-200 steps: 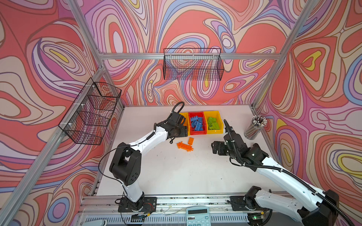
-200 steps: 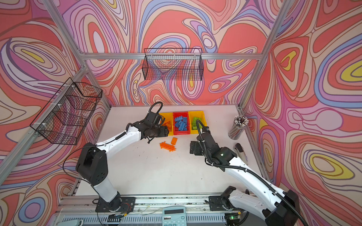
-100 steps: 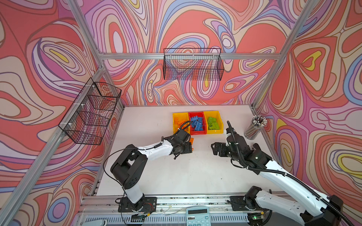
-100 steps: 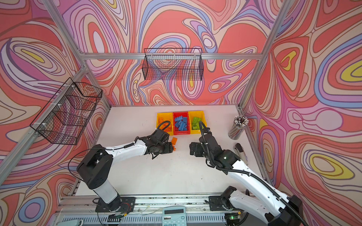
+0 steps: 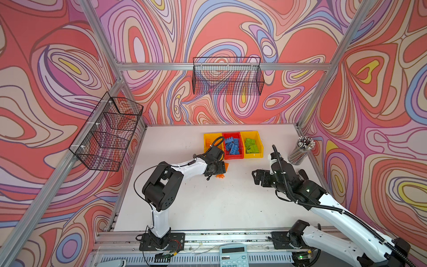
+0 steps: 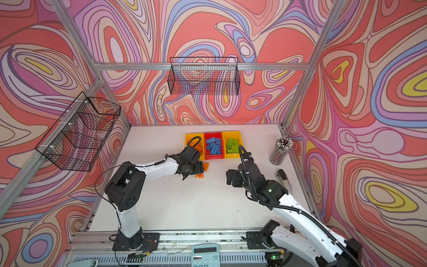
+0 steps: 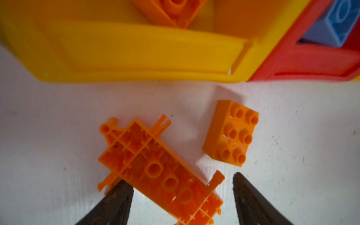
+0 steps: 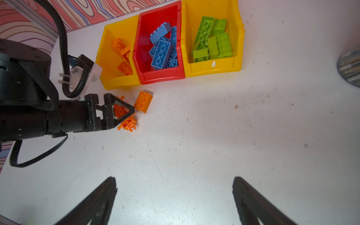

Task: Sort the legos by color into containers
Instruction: 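Lower the left gripper onto the orange plate and grasp it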

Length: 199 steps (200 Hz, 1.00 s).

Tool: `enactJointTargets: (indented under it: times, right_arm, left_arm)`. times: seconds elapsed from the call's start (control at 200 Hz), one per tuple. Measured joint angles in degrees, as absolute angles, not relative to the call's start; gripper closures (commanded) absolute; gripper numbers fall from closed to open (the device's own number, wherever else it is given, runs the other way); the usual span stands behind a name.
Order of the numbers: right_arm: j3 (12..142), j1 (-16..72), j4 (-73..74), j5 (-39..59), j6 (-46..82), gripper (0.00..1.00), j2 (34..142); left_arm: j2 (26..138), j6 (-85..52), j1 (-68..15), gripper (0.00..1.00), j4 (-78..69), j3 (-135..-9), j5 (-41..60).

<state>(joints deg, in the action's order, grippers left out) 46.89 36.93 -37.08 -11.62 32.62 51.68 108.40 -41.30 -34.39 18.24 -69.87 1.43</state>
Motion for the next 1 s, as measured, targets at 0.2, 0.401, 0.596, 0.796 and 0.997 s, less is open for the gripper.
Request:
enactJointTargets:
  times: [0.2, 0.401, 0.596, 0.796, 0.997]
  right_arm:
    - [46.89, 36.93, -37.04, -11.79, 32.6, 0.02, 53.49]
    - [46.89, 36.93, -36.64, -11.84, 32.6, 0.02, 54.89]
    - [46.89, 36.93, -35.73, -11.77, 32.58, 0.02, 56.42]
    - [46.89, 36.93, -35.16, -11.77, 32.49, 0.02, 56.49]
    - [46.61, 36.95, -35.16, -11.77, 32.49, 0.02, 56.25]
  left_arm:
    - [110.8, -37.12, -30.83, 0.2, 21.74, -74.52, 0.49]
    - [111.09, -33.12, -30.5, 0.22, 25.76, -77.34, -0.84]
    - [111.11, -31.22, -30.7, 0.25, 28.18, -77.38, -1.8]
    - [111.18, -30.02, -30.7, 0.29, 28.67, -75.2, -2.44]
    - [112.66, -29.89, -30.7, 0.39, 28.73, -75.22, -2.52]
